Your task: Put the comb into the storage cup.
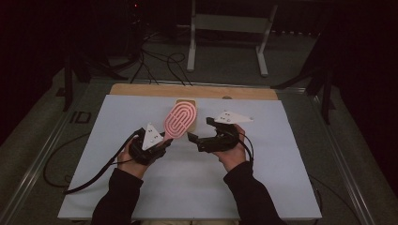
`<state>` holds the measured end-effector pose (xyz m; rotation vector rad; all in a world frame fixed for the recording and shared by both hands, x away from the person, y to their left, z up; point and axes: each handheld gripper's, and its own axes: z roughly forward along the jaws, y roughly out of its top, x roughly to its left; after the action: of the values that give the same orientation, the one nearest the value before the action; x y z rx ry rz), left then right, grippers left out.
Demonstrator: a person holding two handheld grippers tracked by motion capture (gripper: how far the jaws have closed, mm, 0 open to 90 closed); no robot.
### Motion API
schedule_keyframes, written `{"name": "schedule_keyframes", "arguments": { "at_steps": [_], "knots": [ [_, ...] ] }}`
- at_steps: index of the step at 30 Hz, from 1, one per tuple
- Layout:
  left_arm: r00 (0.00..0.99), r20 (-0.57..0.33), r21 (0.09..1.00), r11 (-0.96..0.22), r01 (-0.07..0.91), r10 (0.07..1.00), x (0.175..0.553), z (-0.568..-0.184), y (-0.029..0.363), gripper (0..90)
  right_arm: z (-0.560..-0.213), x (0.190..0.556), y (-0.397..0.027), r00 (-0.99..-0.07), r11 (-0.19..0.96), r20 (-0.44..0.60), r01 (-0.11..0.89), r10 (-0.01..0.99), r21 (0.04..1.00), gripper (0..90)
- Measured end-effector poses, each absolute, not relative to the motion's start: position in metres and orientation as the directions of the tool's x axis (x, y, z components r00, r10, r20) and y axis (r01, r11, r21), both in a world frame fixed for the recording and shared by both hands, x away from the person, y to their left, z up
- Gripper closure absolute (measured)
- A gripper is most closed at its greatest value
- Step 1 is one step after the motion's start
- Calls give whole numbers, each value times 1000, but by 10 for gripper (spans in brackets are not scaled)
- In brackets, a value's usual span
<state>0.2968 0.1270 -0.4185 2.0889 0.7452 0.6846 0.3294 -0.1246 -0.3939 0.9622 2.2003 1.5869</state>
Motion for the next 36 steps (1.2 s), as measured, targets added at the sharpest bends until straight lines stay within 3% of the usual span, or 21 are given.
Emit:
{"name": "schedule_keyframes", "arguments": {
  "at_steps": [21,30,36],
  "knots": [
    [702,206,832,-500,241,682,293,-420,120,696,-390,340,-102,-768,155,232,394,597,906,97],
    [705,204,839,-492,231,679,291,-419,119,696,-389,343,-98,-763,127,283,429,581,895,209],
    [708,201,843,-488,228,677,291,-420,118,697,-390,345,-98,-747,110,302,446,592,888,349]
  ]
}}
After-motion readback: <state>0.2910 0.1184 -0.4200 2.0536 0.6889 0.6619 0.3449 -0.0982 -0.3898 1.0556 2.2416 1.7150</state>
